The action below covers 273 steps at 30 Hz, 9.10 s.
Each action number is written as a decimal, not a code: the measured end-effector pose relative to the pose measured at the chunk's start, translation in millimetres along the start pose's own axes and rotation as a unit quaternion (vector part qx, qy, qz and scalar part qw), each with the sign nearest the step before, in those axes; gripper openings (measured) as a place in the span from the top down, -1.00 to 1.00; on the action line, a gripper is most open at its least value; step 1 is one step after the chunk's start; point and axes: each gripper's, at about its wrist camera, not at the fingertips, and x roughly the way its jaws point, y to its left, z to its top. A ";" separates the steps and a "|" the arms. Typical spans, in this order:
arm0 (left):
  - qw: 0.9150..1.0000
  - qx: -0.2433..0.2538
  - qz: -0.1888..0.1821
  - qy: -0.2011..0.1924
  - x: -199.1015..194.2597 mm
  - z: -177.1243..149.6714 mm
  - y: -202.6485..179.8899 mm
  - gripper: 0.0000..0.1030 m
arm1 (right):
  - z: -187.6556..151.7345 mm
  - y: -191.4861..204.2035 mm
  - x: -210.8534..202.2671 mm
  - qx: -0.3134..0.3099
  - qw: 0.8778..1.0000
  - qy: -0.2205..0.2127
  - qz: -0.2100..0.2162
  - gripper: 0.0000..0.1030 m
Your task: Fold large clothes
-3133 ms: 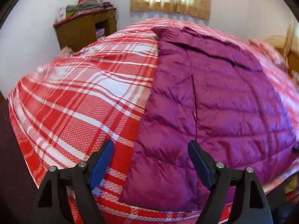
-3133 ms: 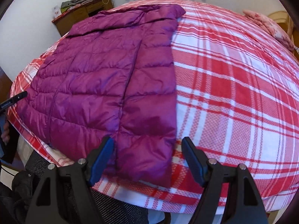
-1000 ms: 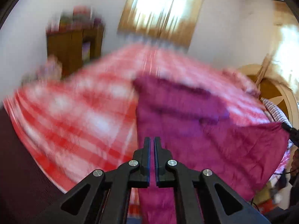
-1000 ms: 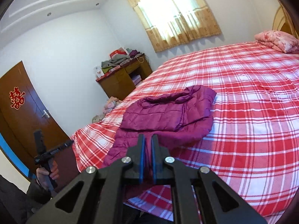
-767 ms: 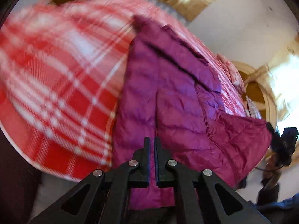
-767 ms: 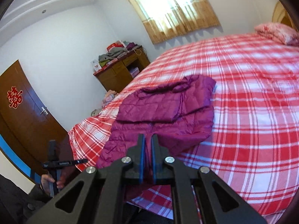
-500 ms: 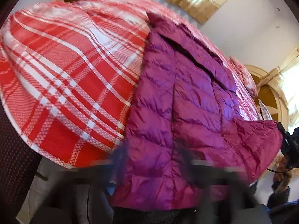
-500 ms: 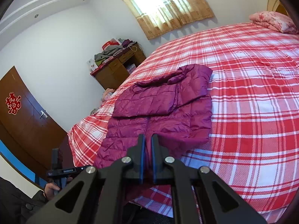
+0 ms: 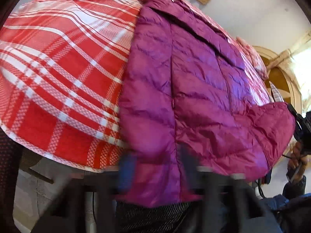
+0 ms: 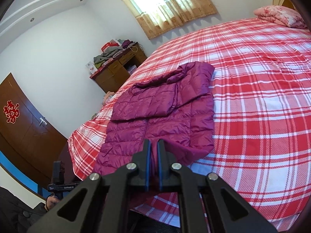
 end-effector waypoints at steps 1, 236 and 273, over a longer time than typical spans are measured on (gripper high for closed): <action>1.000 0.001 -0.008 -0.001 -0.3 0.1 -0.4 0.69 | -0.7 -1.4 -0.2 0.003 1.000 0.000 0.000 0.82; 0.946 -0.144 -0.006 -0.290 57.1 184.0 9.5 -0.71 | 78.2 51.7 315.2 -0.075 0.982 0.008 -0.171 0.95; 0.927 0.322 0.055 -0.184 63.6 177.6 -167.7 0.53 | 74.0 3.0 193.6 0.084 0.995 0.061 -0.014 0.83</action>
